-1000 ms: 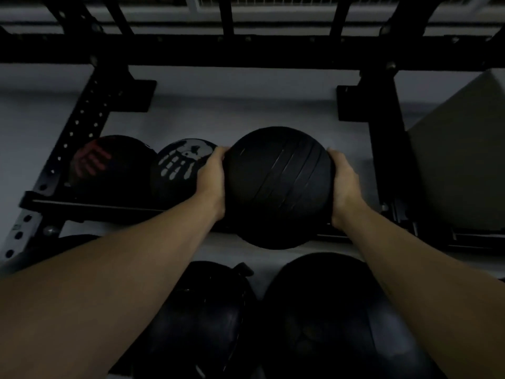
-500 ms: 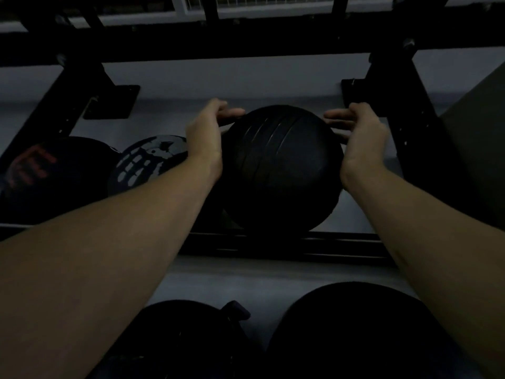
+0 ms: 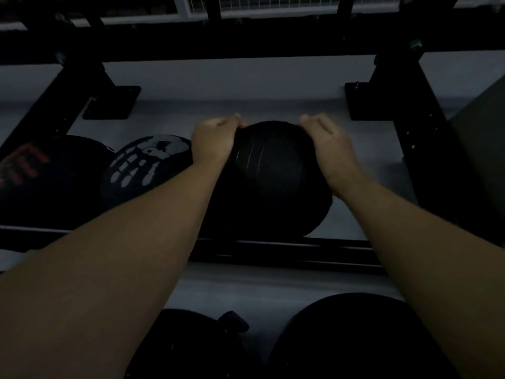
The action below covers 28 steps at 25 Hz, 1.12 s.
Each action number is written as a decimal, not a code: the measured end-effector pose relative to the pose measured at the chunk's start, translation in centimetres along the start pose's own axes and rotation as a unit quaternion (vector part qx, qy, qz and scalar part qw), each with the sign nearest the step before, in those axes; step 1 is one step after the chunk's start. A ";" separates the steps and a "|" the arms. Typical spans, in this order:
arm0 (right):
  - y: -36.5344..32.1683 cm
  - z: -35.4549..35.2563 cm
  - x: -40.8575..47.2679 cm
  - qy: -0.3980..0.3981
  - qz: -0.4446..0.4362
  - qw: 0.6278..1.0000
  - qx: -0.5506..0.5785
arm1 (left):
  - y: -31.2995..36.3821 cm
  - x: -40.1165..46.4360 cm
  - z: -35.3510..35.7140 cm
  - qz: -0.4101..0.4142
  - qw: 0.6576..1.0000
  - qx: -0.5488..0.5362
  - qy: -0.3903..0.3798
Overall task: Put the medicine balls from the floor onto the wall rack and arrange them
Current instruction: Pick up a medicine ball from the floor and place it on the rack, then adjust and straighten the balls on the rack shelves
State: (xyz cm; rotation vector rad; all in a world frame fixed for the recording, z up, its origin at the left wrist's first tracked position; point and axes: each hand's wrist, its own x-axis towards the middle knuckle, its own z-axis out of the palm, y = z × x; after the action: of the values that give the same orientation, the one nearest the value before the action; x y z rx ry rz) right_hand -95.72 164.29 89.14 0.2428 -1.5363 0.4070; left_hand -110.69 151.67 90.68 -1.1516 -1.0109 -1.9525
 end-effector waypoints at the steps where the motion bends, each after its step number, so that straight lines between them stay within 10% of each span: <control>1: 0.6 0.1 -0.4 -0.039 0.021 0.999 -0.025 | -0.5 -0.3 0.0 -0.020 1.000 0.005 -0.018; 5: 1.9 0.5 -0.1 -0.080 0.031 0.990 -0.113 | -2.7 -3.0 0.4 -0.021 0.989 0.008 -0.147; 13: 7.6 1.2 -2.6 -0.139 0.169 0.969 -0.116 | -7.4 -5.8 2.3 0.030 0.979 0.109 -0.172; 28: 7.1 1.8 -3.3 -0.121 0.114 0.977 -0.130 | -6.5 -6.1 1.7 0.030 0.964 0.165 -0.209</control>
State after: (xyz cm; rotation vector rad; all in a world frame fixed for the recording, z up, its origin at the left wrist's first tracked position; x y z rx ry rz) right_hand -100.21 169.70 85.25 -0.0944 -1.8464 0.3610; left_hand -112.92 157.20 83.84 -1.4056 -1.4362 -1.4463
